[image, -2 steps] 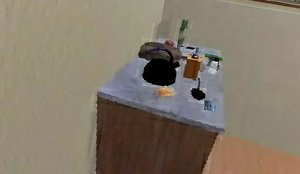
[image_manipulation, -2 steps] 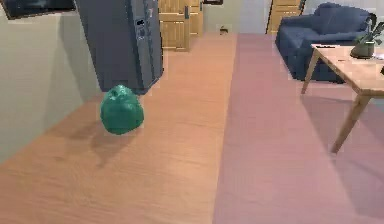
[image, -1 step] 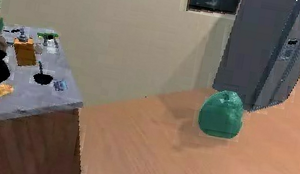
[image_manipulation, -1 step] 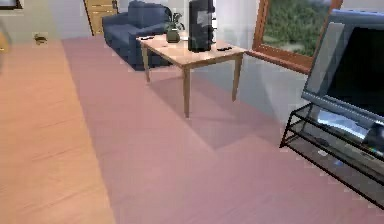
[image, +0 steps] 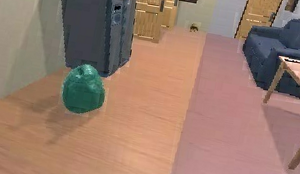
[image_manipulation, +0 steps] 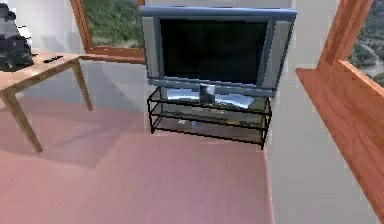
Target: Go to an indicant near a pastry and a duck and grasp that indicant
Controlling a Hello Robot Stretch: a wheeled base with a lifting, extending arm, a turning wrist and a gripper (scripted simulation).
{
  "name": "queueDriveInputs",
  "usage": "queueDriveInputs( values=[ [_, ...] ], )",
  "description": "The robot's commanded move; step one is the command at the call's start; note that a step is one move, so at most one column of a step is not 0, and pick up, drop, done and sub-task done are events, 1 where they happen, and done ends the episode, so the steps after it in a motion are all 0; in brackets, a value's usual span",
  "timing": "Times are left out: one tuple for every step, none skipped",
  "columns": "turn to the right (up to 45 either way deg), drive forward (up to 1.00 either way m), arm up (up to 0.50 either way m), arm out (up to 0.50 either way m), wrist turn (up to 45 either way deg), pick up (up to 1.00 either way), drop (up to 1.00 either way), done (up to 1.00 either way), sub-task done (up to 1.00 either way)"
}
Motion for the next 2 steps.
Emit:
queueDriveInputs(
  values=[
    [12.0, 0.00, 0.00, 0.00, 0.0, 0.00, 0.00, 0.00, 0.00],
    [0.0, 0.25, 0.00, 0.00, 0.0, 0.00, 0.00, 0.00, 0.00]
  ],
)
